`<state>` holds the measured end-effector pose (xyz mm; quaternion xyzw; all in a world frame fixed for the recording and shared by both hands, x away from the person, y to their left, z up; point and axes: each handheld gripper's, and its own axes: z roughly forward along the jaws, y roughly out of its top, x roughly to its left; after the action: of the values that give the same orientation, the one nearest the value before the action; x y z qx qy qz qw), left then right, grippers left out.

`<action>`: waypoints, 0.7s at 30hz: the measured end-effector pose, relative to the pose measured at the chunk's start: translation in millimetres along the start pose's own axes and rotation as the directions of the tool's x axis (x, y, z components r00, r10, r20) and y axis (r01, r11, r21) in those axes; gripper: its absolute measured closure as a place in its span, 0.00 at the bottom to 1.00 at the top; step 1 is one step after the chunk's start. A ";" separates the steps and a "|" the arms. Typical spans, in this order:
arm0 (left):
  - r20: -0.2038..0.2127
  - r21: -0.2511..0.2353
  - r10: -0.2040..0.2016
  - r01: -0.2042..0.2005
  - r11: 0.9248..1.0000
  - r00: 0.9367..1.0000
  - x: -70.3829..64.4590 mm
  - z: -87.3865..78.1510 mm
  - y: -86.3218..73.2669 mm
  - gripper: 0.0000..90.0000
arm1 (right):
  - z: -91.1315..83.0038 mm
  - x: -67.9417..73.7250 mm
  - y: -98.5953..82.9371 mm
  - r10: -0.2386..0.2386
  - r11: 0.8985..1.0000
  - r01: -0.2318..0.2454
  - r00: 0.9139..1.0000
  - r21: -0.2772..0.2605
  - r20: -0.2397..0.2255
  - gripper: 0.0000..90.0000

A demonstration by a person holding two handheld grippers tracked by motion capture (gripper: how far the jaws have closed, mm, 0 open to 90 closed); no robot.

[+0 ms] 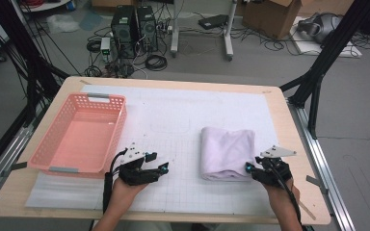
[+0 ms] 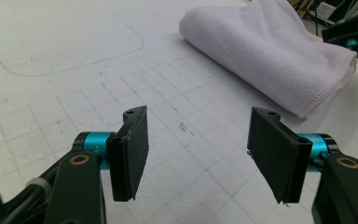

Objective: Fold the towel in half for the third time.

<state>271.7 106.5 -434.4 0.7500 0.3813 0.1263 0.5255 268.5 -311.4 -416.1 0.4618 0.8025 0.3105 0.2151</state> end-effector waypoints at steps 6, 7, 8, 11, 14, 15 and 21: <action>-0.001 -0.002 0.000 0.000 1.000 1.000 0.3 -0.9 0.0 0.43 | 3.8 2.2 -4.6 0.003 1.000 -0.003 0.999 0.002 -0.053 0.93; -0.002 -0.001 -0.001 0.001 1.000 1.000 0.7 -1.2 0.0 0.43 | 1.2 3.2 -3.7 -0.010 1.000 0.010 0.999 0.005 -0.043 0.94; -0.001 -0.002 -0.005 0.005 1.000 1.000 0.8 -1.5 0.0 0.43 | -1.8 2.6 -2.7 -0.024 1.000 0.024 0.999 0.006 -0.031 0.95; -0.003 -0.005 -0.008 0.008 1.000 1.000 1.9 -2.4 0.2 0.43 | -14.5 1.0 -0.5 -0.041 0.999 0.041 0.999 0.017 0.022 0.95; -0.006 -0.005 -0.010 0.010 1.000 1.000 2.8 -2.7 0.5 0.43 | -18.4 -1.6 -0.5 -0.043 0.996 0.042 0.999 0.081 0.020 0.88; -0.007 -0.005 -0.010 0.010 1.000 1.000 2.7 -2.6 0.5 0.43 | -16.7 -1.3 -0.8 -0.055 0.993 0.052 0.998 0.104 0.031 0.79; -0.007 -0.003 -0.009 0.009 1.000 1.000 2.9 -2.4 0.4 0.43 | -14.3 -1.1 13.8 -0.072 0.997 0.073 0.996 -0.024 0.044 0.61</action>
<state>272.4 110.2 -433.6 0.7472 0.3861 0.1272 0.5257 268.4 -311.4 -396.3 0.4362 0.8100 0.3026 0.2493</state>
